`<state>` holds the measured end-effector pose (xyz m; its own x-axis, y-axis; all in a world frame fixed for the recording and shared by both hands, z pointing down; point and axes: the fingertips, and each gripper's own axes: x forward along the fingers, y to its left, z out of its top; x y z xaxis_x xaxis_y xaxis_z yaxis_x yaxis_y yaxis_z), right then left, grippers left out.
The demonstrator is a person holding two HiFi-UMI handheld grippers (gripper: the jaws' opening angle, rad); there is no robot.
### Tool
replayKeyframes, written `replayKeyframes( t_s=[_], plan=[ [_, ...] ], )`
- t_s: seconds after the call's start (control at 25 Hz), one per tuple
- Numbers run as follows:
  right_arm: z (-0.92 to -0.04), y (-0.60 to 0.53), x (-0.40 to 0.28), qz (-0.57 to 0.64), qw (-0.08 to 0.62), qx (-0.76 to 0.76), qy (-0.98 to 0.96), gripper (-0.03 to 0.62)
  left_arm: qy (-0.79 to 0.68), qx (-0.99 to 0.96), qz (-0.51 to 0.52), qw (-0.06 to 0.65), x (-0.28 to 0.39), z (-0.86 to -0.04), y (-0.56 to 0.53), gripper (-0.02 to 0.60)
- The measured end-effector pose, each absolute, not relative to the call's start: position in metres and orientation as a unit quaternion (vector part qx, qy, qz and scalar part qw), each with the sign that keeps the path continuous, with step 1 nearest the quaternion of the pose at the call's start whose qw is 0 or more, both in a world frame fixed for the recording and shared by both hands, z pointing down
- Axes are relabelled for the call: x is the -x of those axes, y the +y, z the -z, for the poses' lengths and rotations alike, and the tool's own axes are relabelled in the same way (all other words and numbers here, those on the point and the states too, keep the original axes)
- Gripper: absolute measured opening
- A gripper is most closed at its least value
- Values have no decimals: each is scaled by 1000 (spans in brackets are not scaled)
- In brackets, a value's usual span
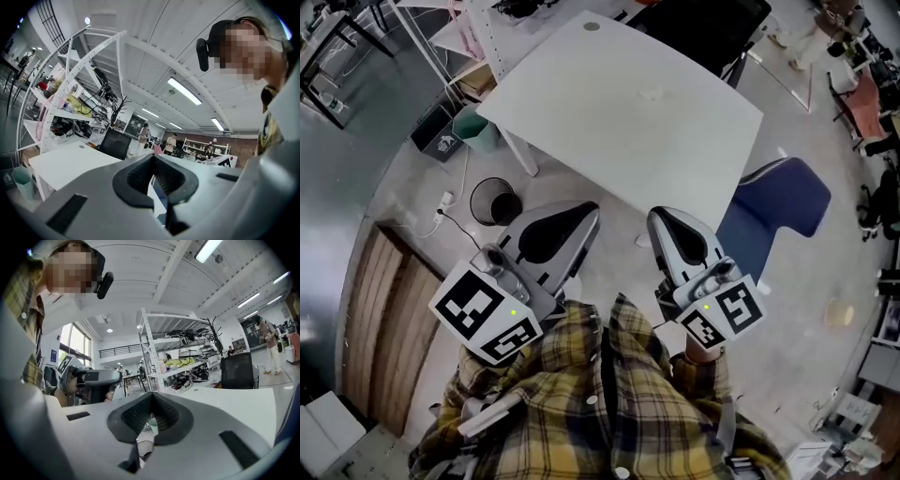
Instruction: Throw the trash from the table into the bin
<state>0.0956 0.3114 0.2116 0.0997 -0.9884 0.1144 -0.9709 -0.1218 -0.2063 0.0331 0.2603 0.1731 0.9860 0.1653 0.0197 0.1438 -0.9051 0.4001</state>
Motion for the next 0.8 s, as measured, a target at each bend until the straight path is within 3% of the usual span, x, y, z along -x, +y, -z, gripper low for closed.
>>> replayKeyframes(
  t_s=[0.44, 0.8],
  plan=[
    [-238, 256, -162, 141, 25, 787, 601, -2, 124, -962, -57, 235, -85, -205, 193, 8],
    [-234, 209, -251, 133, 18, 779, 613, -2, 112, -965, -43, 231, -172, -197, 155, 8]
  ],
)
